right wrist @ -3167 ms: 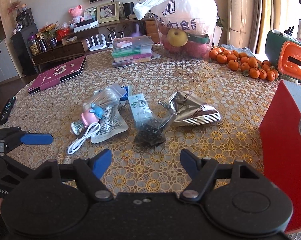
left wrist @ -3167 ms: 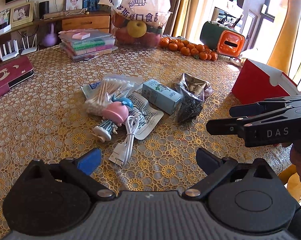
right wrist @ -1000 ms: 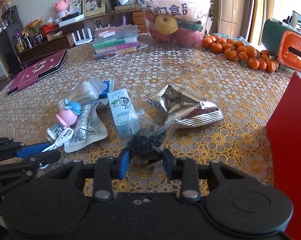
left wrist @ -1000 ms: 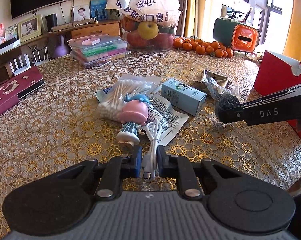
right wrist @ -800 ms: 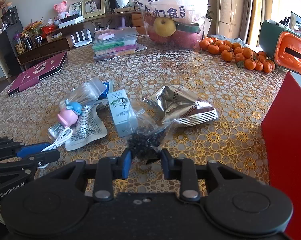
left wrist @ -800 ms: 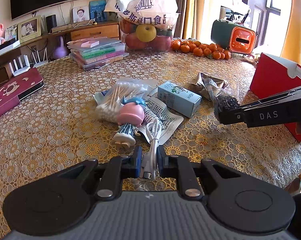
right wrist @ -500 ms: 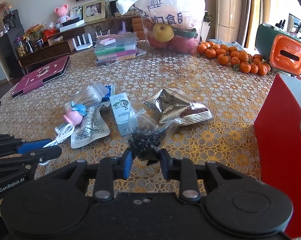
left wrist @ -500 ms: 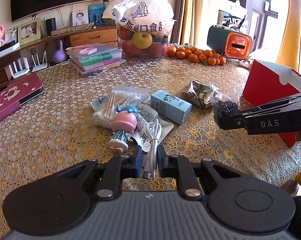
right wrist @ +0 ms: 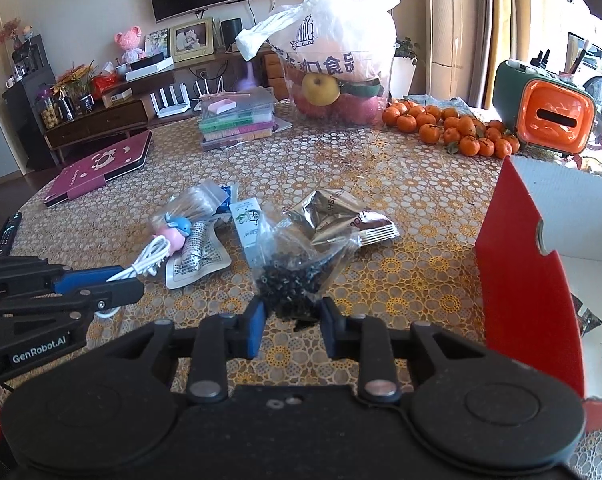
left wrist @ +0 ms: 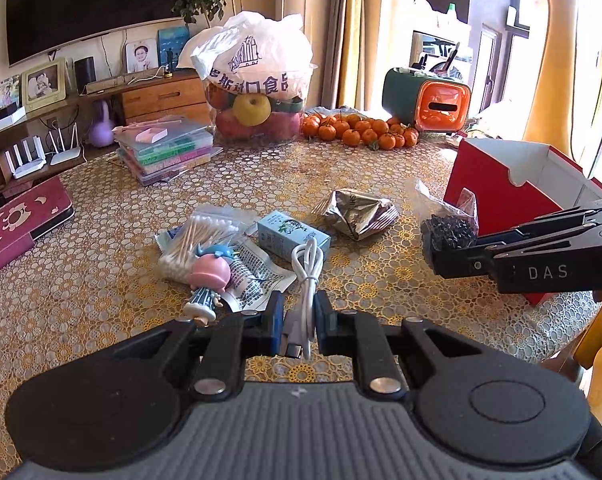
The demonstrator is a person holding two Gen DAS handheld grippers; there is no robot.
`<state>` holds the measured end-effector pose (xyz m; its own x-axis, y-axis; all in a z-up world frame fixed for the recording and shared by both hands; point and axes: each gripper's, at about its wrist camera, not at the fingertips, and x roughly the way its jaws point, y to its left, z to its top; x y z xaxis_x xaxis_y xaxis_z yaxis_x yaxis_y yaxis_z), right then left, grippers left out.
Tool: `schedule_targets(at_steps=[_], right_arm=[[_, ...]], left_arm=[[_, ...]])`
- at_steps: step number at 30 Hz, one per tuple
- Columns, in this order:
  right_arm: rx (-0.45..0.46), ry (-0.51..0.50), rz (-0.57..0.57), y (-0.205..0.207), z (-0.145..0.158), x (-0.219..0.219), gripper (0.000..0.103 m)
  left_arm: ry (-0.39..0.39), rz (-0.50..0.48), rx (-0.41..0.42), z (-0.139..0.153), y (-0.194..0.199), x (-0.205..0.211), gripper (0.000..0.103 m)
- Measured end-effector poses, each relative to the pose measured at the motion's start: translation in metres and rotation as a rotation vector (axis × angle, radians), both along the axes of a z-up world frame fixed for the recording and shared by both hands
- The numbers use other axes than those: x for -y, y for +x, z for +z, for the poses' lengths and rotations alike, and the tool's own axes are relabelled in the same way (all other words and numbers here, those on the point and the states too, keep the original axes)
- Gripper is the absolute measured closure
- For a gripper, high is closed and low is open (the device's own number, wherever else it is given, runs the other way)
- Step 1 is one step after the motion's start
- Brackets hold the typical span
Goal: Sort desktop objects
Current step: 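Lift the bag of black items with the right gripper and carry it over the shoebox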
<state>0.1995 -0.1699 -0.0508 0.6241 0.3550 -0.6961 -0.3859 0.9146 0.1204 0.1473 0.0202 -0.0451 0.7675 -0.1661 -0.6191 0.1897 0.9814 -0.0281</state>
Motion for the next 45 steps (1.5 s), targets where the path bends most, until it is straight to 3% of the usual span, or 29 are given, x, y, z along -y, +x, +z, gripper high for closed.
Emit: schedule_targets(at_steps=[24, 45], right_arm=[[0.085, 0.051, -0.095, -0.06, 0.048, 0.076, 0.075], [0.142, 0.042, -0.207, -0.074, 0.065, 0.154, 0.075]], left_arm=[[-0.01, -0.139, 0.076, 0.05, -0.025, 0.076, 0.088], [-0.008, -0.265, 0.121, 0.072, -0.002, 0.161, 0.088]])
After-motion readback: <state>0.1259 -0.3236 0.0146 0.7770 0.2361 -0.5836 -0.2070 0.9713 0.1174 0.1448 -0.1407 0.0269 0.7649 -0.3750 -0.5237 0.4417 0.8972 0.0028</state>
